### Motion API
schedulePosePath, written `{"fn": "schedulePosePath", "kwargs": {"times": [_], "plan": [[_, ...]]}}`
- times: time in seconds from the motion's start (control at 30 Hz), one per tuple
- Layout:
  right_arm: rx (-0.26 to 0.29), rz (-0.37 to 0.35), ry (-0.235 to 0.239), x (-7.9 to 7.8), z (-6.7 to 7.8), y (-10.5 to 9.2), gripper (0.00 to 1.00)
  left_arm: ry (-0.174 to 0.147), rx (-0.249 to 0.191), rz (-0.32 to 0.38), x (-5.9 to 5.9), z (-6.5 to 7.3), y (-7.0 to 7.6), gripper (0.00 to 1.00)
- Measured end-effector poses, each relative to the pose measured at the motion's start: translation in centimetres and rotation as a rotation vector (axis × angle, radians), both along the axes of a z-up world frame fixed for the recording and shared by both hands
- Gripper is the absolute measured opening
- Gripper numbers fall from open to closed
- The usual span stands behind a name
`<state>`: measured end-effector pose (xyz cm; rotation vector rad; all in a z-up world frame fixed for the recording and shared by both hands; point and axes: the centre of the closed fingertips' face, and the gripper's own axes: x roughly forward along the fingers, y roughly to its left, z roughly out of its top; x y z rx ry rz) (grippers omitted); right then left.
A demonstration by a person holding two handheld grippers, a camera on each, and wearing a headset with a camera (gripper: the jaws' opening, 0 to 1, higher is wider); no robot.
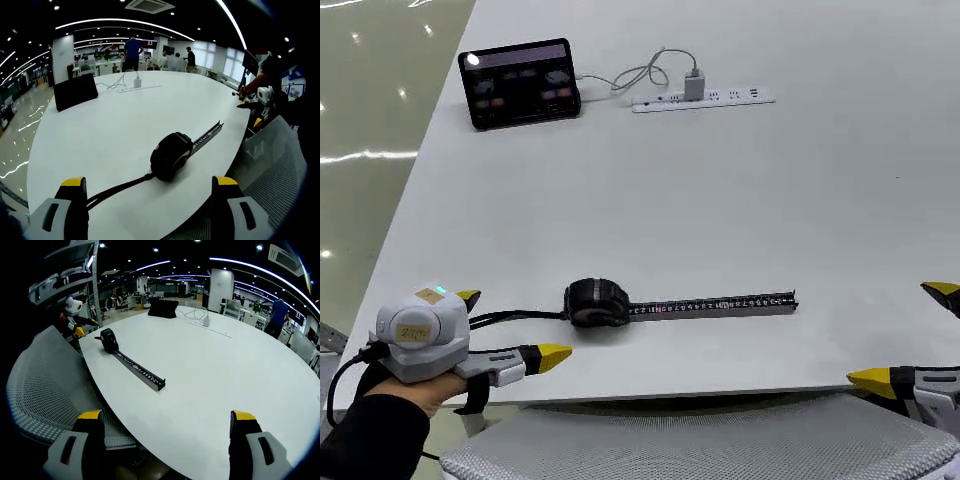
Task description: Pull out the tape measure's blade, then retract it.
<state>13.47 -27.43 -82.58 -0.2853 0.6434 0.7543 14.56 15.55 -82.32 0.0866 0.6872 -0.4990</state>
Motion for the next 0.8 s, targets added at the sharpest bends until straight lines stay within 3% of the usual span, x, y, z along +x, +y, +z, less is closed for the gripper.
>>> {"fn": "schedulePosePath", "kwargs": {"times": [0.4,0.43,0.47,0.53,0.73,0.8], "plan": [[0.004,0.004,0.02,-0.1,0.5,-0.9,1.0,-0.003,0.001,-0.001,0.6,0.4,-0.2,0.99],[0.006,0.002,0.026,-0.1,0.5,-0.9,1.0,0.016,0.003,-0.008,0.7,0.7,-0.5,0.99],[0.002,0.001,0.028,-0.1,0.5,-0.9,1.0,0.014,0.008,-0.003,0.9,1.2,-0.8,1.0],[0.0,0.004,0.024,-0.1,0.6,-0.9,1.0,-0.011,-0.012,-0.002,1.7,2.9,-1.9,1.0],[-0.01,0.04,0.044,-0.4,0.7,-0.4,1.0,-0.005,-0.018,0.006,3.0,4.6,-4.2,1.0],[-0.056,0.073,0.033,-0.6,0.7,-0.4,1.0,0.0,-0.012,-0.005,3.2,4.8,-5.1,1.0]]}}
